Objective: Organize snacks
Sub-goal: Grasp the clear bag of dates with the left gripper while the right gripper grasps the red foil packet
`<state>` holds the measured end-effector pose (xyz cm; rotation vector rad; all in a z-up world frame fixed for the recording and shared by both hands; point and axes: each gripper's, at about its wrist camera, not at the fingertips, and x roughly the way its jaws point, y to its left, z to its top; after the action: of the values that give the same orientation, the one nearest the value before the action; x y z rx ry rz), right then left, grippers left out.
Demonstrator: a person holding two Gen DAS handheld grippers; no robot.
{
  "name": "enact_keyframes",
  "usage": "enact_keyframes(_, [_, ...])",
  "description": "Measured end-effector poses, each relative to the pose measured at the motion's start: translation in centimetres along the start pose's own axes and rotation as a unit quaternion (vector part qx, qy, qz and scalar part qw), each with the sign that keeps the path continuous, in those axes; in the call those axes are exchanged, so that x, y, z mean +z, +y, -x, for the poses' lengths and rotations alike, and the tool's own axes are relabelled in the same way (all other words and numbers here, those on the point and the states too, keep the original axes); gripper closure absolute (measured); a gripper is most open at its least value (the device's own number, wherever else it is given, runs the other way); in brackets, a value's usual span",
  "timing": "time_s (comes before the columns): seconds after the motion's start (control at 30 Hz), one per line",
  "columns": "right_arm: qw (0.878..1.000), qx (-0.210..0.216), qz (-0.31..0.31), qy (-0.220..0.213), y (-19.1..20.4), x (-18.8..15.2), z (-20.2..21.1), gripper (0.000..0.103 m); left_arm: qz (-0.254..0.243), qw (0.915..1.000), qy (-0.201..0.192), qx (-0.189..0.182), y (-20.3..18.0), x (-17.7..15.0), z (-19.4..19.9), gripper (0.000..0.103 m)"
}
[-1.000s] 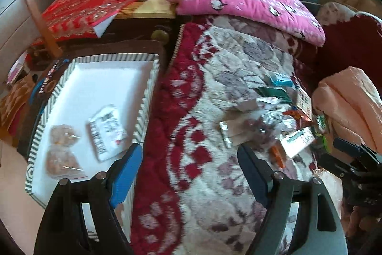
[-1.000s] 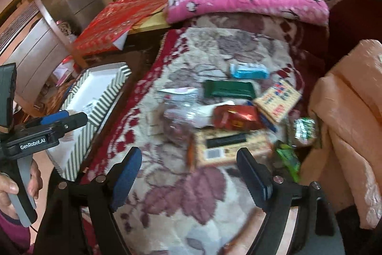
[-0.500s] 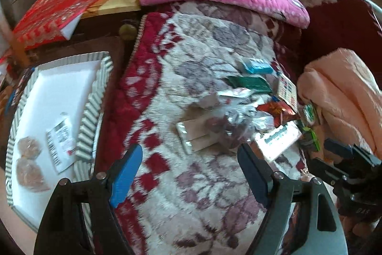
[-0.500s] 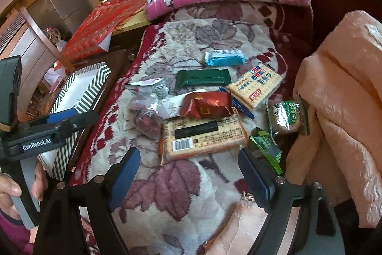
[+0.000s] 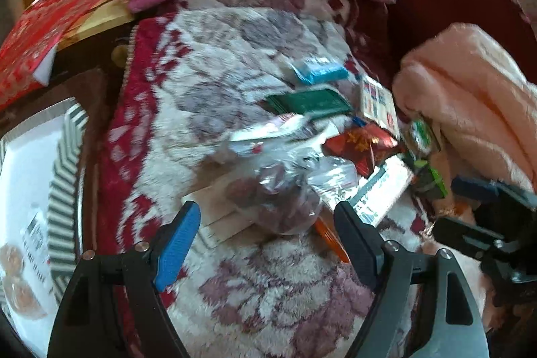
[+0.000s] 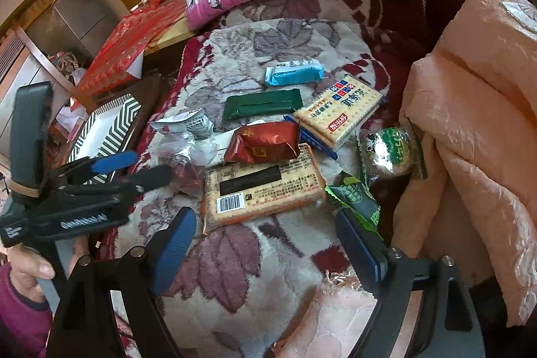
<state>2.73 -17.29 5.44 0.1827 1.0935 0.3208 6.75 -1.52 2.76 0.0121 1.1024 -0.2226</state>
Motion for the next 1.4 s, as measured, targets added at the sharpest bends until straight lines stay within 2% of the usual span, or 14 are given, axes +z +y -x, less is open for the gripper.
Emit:
enact_keyframes(0.13, [1.0,-0.003,-0.006,0.001,-0.4,0.2,-0.2,0.015,-0.023,0.9995,0.017,0.011,-0.5,0.5,-1.8,0.022])
enact_keyframes(0.43, [1.0,-0.01,-0.01,-0.003,-1.1,2.3,-1.4,0.014,0.007,0.9999,0.013,-0.006,0.6,1.4,-3.4,0.022])
enact_keyframes(0.5, [1.0,-0.016,0.012,-0.002,-0.7,3.2,-2.1,0.014,0.006,0.9999,0.014,-0.009,0.7,1.4,-3.4,0.022])
enact_keyframes(0.67, [0.992,-0.028,0.118,0.03,0.2,5.8,-4.5,0.014,0.013,0.9996,0.013,-0.021,1.2,1.6,-3.2,0.025])
enact_keyframes(0.77, [0.98,0.001,0.193,0.048,0.9,6.8,-5.6,0.014,0.015,0.9995,0.015,-0.023,1.4,1.6,-3.2,0.026])
enact_keyframes(0.83, [0.964,0.019,0.258,0.063,1.7,7.2,-6.3,0.013,0.011,0.9995,0.019,-0.024,1.5,1.7,-3.2,0.026])
enact_keyframes(1.0, [0.926,0.028,0.358,0.117,2.7,7.2,-8.1,0.013,0.011,0.9993,0.023,-0.026,1.9,1.8,-3.1,0.026])
enact_keyframes(1.1, [0.914,0.033,0.383,0.129,2.8,7.5,-9.1,0.013,0.004,0.9995,0.022,-0.021,1.6,2.0,-3.0,0.026])
enact_keyframes(1.17, [0.914,0.033,0.382,0.132,2.6,7.9,-9.7,0.013,0.001,0.9995,0.023,-0.019,1.4,2.1,-3.2,0.026])
enact_keyframes(1.27, [0.921,0.041,0.359,0.146,2.0,8.2,-10.4,0.025,-0.004,0.9994,0.029,-0.018,1.2,2.3,-3.6,0.026])
enact_keyframes(1.3, [0.923,0.041,0.355,0.141,2.0,8.2,-10.2,0.033,-0.007,0.9994,0.029,-0.017,1.1,2.3,-3.7,0.026])
enact_keyframes(1.33, [0.927,0.05,0.345,0.138,1.8,8.3,-10.0,0.049,-0.009,0.9994,0.029,-0.015,1.0,2.4,-3.7,0.028])
enact_keyframes(1.37, [0.93,0.056,0.336,0.135,1.7,8.3,-9.8,0.059,-0.01,0.9994,0.027,-0.018,1.0,2.4,-3.7,0.032])
enact_keyframes(1.4, [0.935,0.064,0.323,0.134,1.7,8.4,-9.5,0.065,-0.011,0.9994,0.026,-0.021,0.9,2.4,-3.7,0.043])
